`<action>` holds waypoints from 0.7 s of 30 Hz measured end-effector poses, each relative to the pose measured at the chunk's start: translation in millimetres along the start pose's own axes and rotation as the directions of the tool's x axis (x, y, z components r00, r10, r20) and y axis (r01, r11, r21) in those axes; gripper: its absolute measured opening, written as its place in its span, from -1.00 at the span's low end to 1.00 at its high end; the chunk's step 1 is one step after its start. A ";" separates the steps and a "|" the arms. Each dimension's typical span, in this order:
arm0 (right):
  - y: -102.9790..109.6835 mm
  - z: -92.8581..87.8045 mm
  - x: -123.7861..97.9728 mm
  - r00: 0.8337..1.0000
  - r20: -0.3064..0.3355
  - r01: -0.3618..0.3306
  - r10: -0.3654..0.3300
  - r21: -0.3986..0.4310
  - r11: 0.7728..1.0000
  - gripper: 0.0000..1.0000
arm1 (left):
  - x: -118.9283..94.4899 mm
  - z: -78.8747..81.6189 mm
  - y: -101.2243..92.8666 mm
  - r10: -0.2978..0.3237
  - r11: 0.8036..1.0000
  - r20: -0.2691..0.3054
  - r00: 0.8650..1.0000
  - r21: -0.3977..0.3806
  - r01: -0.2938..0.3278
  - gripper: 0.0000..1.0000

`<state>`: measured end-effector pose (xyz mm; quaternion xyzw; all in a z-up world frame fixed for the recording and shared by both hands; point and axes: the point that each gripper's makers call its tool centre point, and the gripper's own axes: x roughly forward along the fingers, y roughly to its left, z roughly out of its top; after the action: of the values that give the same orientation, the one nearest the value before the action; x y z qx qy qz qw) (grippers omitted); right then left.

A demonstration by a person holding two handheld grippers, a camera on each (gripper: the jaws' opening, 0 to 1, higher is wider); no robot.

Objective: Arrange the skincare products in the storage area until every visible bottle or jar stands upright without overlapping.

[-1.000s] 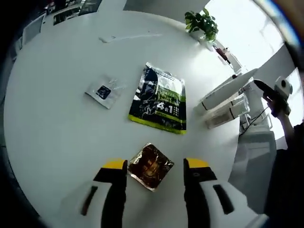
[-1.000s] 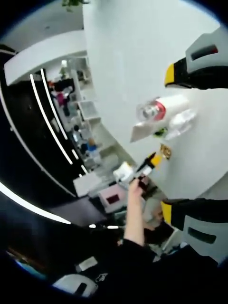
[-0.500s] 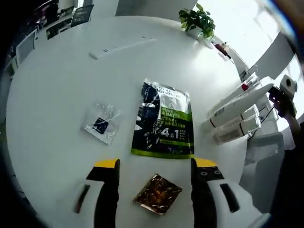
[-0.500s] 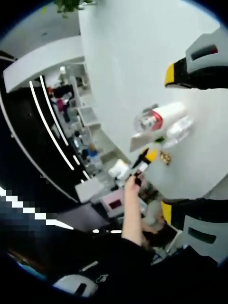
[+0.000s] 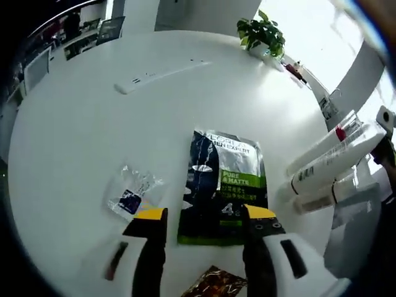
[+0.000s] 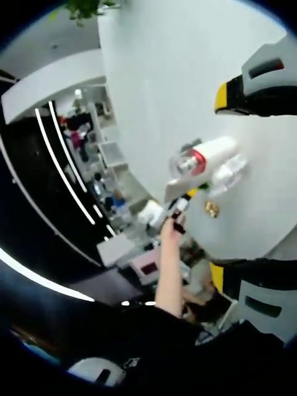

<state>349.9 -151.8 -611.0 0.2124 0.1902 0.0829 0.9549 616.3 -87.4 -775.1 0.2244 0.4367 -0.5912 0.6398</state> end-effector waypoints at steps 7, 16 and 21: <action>-11.8 -3.5 -3.1 1.000 -0.002 0.023 -0.023 0.018 1.000 0.98 | 12.5 7.0 6.2 0.019 0.999 0.004 1.000 0.048 -0.019 -0.17; -17.1 -10.0 -1.1 0.999 -0.011 0.030 -0.030 0.036 0.999 0.98 | 17.8 14.2 10.7 0.029 0.991 0.023 0.999 0.129 -0.031 -0.44; -19.9 -12.9 -0.2 0.999 -0.016 0.035 -0.035 0.044 0.998 0.98 | 19.0 17.0 8.6 0.041 0.964 0.015 0.999 0.262 -0.044 -0.58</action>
<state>346.1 -164.9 -630.5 0.2297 0.2028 0.0635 0.9498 627.9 -110.0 -783.9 0.3136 0.3471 -0.6309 0.6190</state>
